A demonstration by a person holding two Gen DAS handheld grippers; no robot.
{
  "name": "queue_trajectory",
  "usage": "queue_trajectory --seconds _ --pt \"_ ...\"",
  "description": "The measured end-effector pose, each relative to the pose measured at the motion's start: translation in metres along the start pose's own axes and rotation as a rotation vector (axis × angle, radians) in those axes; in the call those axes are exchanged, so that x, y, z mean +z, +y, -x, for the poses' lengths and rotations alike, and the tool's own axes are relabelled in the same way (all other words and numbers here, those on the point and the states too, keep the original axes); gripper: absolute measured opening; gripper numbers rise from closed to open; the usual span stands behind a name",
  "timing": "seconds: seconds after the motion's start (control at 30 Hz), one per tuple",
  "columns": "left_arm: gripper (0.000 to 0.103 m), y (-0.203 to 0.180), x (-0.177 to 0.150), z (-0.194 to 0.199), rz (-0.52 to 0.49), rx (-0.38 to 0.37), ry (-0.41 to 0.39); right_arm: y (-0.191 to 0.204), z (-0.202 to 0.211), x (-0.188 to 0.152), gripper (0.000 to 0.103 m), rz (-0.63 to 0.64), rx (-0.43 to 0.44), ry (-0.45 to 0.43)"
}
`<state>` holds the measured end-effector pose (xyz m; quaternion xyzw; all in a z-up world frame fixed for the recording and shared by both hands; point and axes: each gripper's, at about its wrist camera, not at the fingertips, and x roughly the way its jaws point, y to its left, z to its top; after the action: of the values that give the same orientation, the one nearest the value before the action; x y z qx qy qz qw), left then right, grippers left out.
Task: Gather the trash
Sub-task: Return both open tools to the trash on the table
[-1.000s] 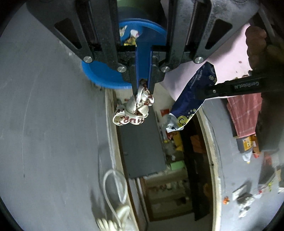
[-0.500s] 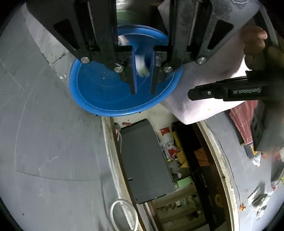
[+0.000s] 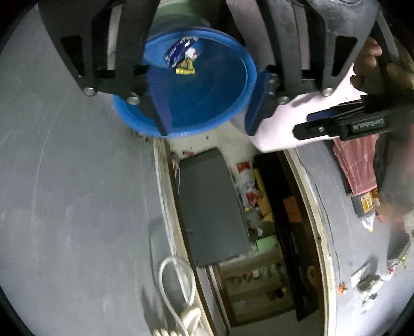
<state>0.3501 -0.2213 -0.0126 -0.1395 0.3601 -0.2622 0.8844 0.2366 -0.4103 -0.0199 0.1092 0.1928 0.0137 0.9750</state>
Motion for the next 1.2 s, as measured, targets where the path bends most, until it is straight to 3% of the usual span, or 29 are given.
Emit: queue_trajectory --seconds 0.2,0.4,0.8,1.2 --pt "0.095 0.007 0.013 0.059 -0.028 0.069 -0.160 0.029 0.028 0.019 0.087 0.051 0.002 -0.113" --pt "0.101 0.020 0.015 0.121 -0.069 0.174 -0.329 0.066 0.048 0.031 0.103 0.094 0.046 -0.198" --pt "0.101 0.065 0.000 0.211 -0.081 0.330 -0.476 0.149 0.060 0.032 0.103 0.150 0.177 -0.281" --pt "0.101 0.135 -0.009 0.258 0.004 0.454 -0.502 0.217 0.027 0.019 0.103 0.204 0.273 -0.246"
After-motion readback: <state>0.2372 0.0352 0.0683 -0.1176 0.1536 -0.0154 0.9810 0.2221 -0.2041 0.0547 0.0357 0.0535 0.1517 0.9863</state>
